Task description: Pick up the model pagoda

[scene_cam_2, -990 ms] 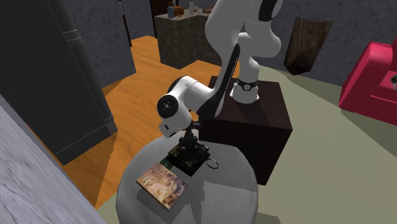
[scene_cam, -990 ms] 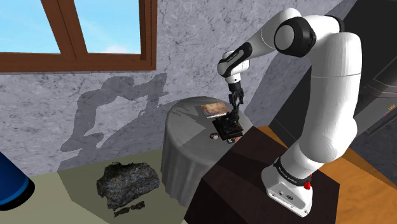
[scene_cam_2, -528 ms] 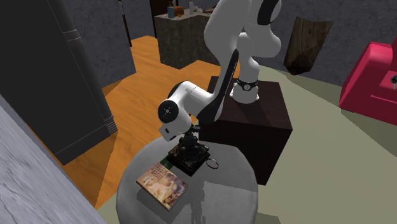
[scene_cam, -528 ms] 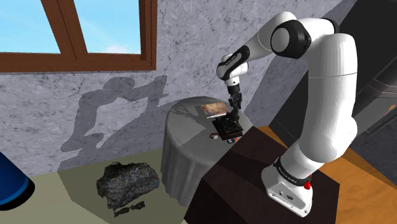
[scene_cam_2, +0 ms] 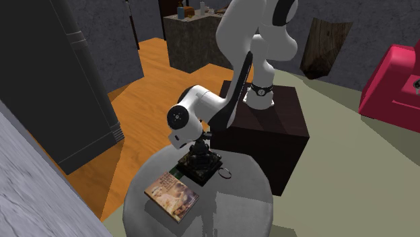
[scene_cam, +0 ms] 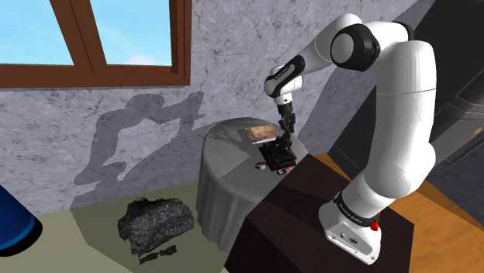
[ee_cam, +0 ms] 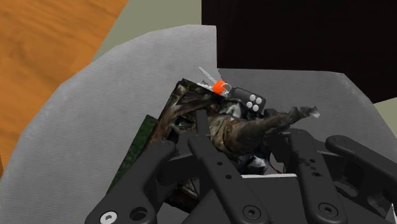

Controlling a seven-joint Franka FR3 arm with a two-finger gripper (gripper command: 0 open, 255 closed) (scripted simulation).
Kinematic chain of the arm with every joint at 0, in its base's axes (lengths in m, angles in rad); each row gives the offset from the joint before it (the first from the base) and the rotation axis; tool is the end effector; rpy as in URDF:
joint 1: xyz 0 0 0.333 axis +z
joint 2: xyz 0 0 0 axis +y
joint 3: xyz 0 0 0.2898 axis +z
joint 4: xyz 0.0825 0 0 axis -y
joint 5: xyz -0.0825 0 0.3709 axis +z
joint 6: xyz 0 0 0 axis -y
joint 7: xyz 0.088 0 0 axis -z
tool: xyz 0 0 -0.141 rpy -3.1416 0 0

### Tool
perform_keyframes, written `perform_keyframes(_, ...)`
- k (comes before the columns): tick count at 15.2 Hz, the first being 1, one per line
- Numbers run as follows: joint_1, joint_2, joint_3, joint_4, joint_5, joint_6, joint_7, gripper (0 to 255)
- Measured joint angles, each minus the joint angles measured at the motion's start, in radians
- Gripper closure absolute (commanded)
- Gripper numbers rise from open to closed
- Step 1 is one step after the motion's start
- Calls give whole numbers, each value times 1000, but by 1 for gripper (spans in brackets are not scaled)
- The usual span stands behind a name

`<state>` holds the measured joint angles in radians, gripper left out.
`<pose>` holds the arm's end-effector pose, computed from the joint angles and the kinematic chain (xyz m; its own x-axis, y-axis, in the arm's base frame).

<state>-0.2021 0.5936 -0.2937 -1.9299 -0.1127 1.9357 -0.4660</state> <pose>0.4422 -0.2635 0.1218 0.8111 0.0465 -0.5830 0.0292 -0.9988 -0.0391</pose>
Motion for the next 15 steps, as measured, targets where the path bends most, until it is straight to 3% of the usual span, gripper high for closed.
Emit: perform_keyframes(15, 21, -139, -20, 0, -28, -136, -8, 255)
